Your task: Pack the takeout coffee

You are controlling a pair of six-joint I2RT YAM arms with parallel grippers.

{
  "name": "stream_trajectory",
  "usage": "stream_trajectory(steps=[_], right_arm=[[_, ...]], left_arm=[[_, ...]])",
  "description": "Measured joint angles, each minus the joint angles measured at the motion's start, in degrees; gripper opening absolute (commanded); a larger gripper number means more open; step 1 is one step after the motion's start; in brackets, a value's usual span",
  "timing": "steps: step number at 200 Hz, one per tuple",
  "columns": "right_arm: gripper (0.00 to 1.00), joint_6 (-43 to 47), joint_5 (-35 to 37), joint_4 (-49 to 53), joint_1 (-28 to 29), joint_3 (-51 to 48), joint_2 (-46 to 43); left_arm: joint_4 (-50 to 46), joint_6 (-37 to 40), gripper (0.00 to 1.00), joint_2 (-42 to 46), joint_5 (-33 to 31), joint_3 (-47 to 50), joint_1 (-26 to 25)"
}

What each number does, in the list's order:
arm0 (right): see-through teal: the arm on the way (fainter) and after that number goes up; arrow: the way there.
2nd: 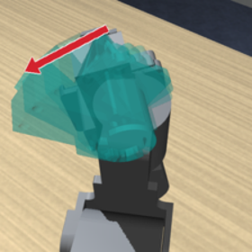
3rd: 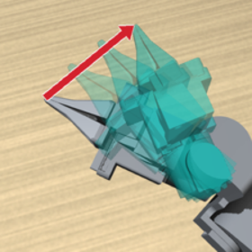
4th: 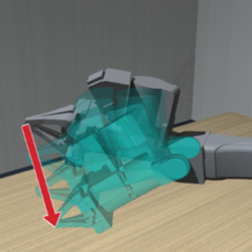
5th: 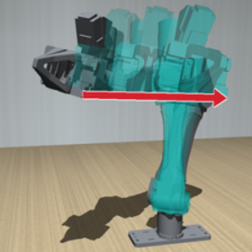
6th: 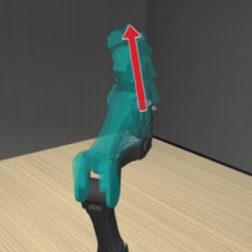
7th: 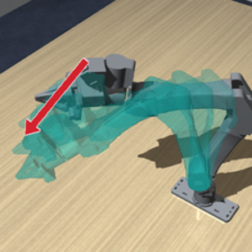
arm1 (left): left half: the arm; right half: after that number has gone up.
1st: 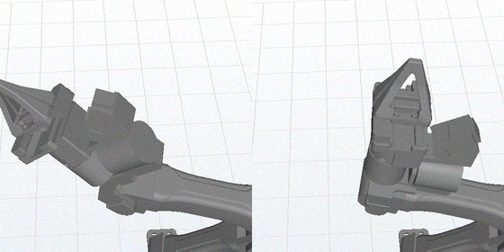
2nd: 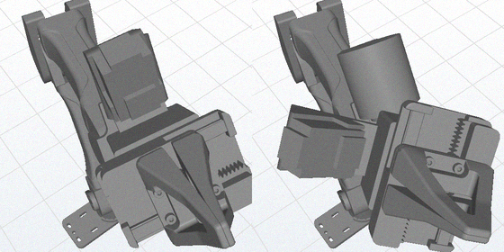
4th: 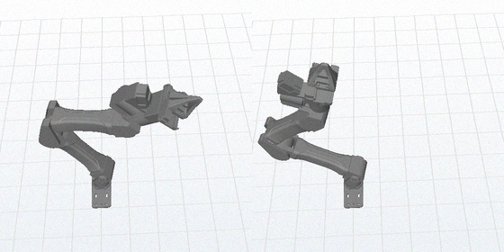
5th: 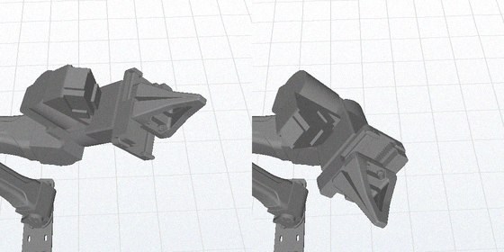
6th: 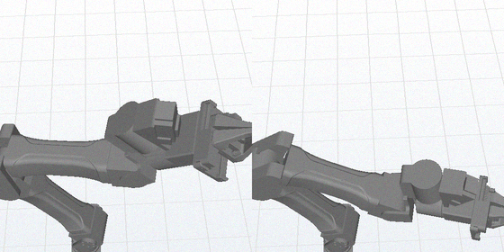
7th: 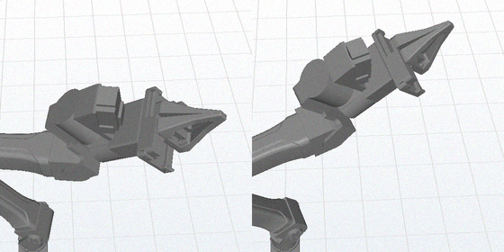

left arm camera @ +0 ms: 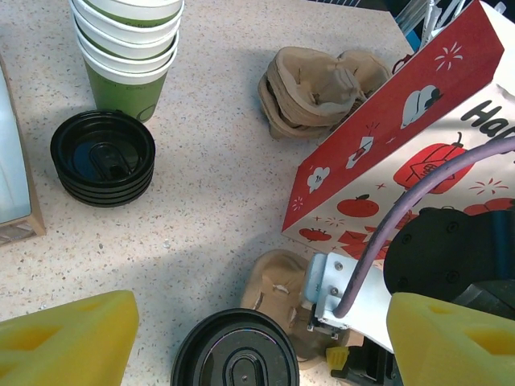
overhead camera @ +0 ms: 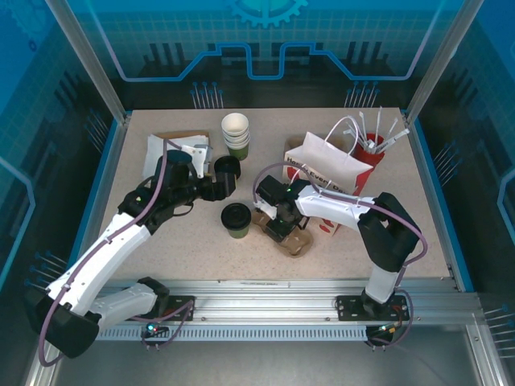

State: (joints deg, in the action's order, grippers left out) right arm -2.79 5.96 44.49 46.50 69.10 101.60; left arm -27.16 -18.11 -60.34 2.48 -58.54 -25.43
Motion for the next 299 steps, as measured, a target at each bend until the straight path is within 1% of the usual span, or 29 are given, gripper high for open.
stream_trajectory(steps=[45, 132, 153, 199, 254, 299], right_arm=[[0.42, -0.48, 0.04, -0.02, 0.00, 0.02, 0.02], [0.36, -1.40, 0.44, 0.96, 0.00, 0.37, -0.37], [0.36, -2.27, 1.18, 2.51, -0.02, 0.37, -2.25], [0.35, -5.22, 2.36, 6.10, 0.09, 0.83, -9.46], [0.35, -7.37, 2.03, 8.24, 2.29, 7.72, -14.80], [0.35, -7.28, -3.67, 7.37, 4.66, 15.32, -16.24]], left_arm=[[0.00, 0.00, 0.83, 0.04, 0.22, 0.33, 0.00], [0.00, 0.00, 0.83, 0.09, 0.37, 0.61, 0.00], [0.02, 0.00, 0.83, 0.09, 0.37, 0.63, 0.00], [0.24, 0.00, 0.83, 0.09, 0.26, 0.79, 0.00], [0.37, -0.50, 0.85, 0.26, -2.80, 0.79, 0.59], [-0.79, -1.73, 0.86, 4.15, -8.33, 0.66, 2.14]])
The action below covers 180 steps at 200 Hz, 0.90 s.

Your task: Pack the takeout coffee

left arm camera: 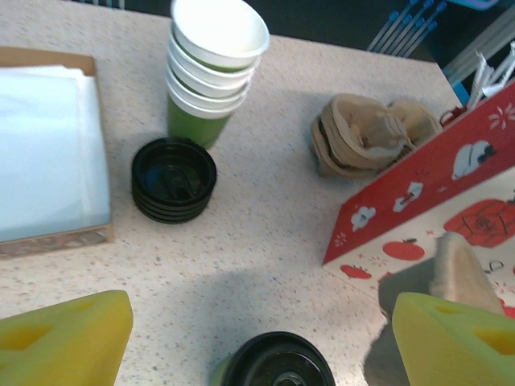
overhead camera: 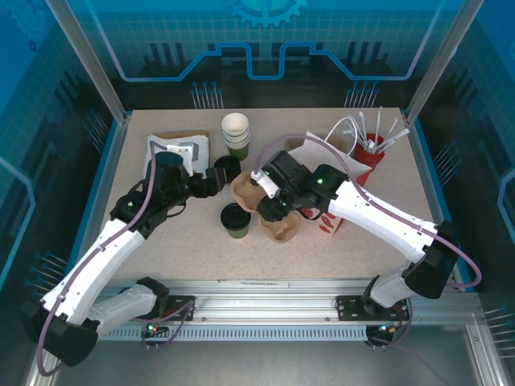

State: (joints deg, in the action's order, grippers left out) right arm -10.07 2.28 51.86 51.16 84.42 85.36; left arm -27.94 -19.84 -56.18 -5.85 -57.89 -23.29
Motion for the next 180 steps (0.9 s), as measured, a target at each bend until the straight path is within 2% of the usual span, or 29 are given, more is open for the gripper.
stream_trajectory(steps=[45, 70, 96, 137, 180], right_arm=[[0.35, 0.68, -7.10, -0.59, 1.05, 9.03, 1.79], [0.35, 1.79, -9.16, 0.20, 1.03, 12.52, 1.90], [0.35, 3.28, -10.14, 2.51, 0.11, 15.78, 1.64], [0.35, 5.33, -12.00, 4.15, -7.30, 20.98, -1.95], [0.36, 7.23, -14.23, 5.95, -17.73, 24.68, -7.80]], left_arm=[[-3.39, 0.17, 0.85, 4.63, -5.75, -2.84, 0.31], [-3.61, -0.94, 0.83, 6.69, -5.18, -4.11, 0.37], [-3.08, -2.82, 0.80, 7.96, -1.60, -4.79, 0.59], [-1.36, -4.98, 0.75, 5.79, 6.60, -6.01, 0.57], [2.21, -5.70, 0.74, -1.95, 12.50, -9.18, -0.90]])
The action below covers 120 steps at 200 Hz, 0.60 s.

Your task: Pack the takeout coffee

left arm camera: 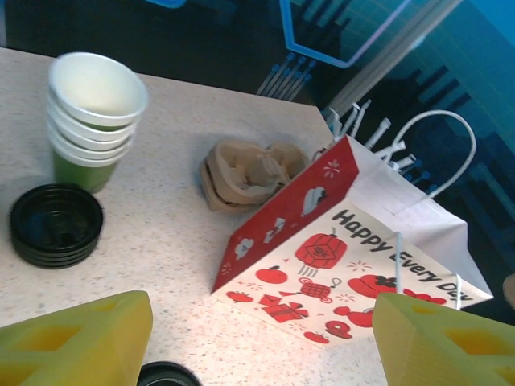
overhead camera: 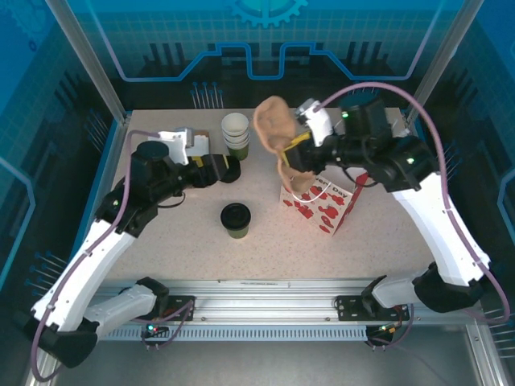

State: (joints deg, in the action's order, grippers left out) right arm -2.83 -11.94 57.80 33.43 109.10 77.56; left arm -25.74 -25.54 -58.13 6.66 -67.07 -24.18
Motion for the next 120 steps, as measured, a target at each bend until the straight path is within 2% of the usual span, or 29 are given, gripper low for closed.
stream_trajectory(steps=[26, 62, 120], right_arm=[[0.35, 0.61, 1.07, 1.40, -7.04, 0.44, -1.73], [0.35, 0.96, 2.91, 2.29, -14.03, -1.77, -2.10], [0.35, 0.94, 4.13, 2.27, -19.63, -6.88, -3.54]], left_arm=[[1.64, 1.92, 0.74, -8.35, 1.95, -5.11, -3.76], [1.49, 8.76, 0.74, -23.74, 2.69, -17.68, -10.51], [-3.48, 19.67, 0.71, -43.82, 3.10, -36.26, -13.11]])
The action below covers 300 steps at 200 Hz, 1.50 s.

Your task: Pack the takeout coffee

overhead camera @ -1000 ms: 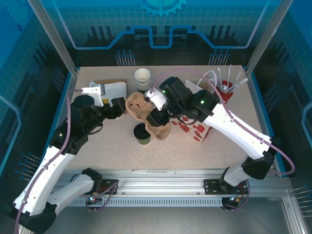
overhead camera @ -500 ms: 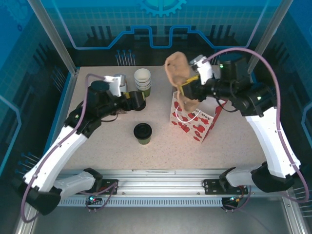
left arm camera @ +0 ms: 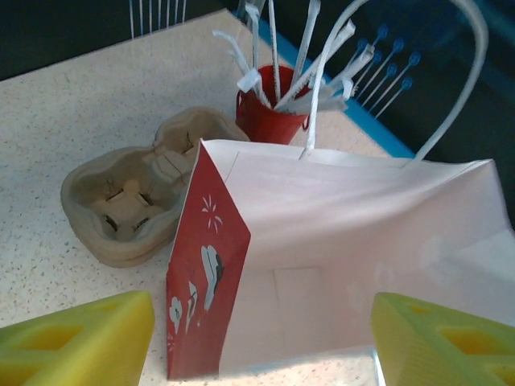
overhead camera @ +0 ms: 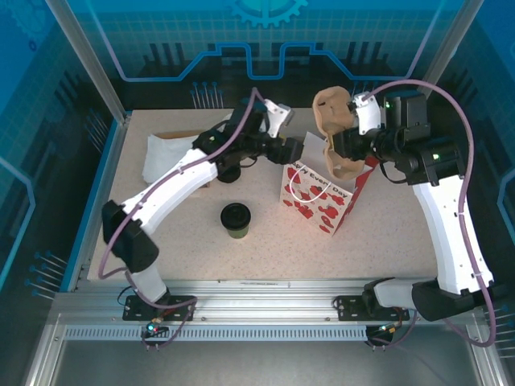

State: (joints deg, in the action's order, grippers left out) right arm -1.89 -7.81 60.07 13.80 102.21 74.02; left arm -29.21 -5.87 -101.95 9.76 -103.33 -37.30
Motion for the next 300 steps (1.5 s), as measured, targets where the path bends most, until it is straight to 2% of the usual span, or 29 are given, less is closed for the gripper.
stream_trajectory(steps=[35, 65, 93, 117, 145, 161, 277, 300], right_arm=[[0.35, -0.22, 0.20, -0.09, -1.64, -1.29, -2.14], [0.35, -0.22, 0.15, -0.11, -1.88, -1.42, -2.82], [0.35, -0.22, 0.02, -0.13, -1.88, -2.05, -2.80], [0.35, -0.22, -0.37, -0.57, -1.88, -2.25, -2.78], [0.35, -0.20, -1.70, -2.08, -1.86, -2.62, -2.78], [0.34, 0.02, -2.82, -3.23, -1.81, -3.26, -2.78], [0.33, 9.55, -13.51, -12.00, -1.84, -7.80, 1.36], [0.33, 11.30, -15.61, -12.70, -2.12, -8.63, 1.81]], left_arm=[[-7.02, 4.46, 0.60, -10.88, 0.00, -13.53, -0.37], [-11.43, 6.16, 0.52, -15.45, 0.00, -19.47, -0.37], [-13.40, 6.34, 0.44, -15.87, 0.04, -20.48, -0.37], [-14.01, 6.56, 0.33, -15.87, 0.02, -21.05, -0.37], [-14.29, 6.32, 0.28, -15.87, 0.00, -21.05, -0.37], [-14.29, 6.16, 0.21, -15.87, -0.02, -21.05, -0.37], [-14.23, 3.48, 0.01, -15.87, 4.13, -21.05, 2.67], [-14.25, 3.21, 0.00, -15.89, 5.01, -21.05, 2.80]])
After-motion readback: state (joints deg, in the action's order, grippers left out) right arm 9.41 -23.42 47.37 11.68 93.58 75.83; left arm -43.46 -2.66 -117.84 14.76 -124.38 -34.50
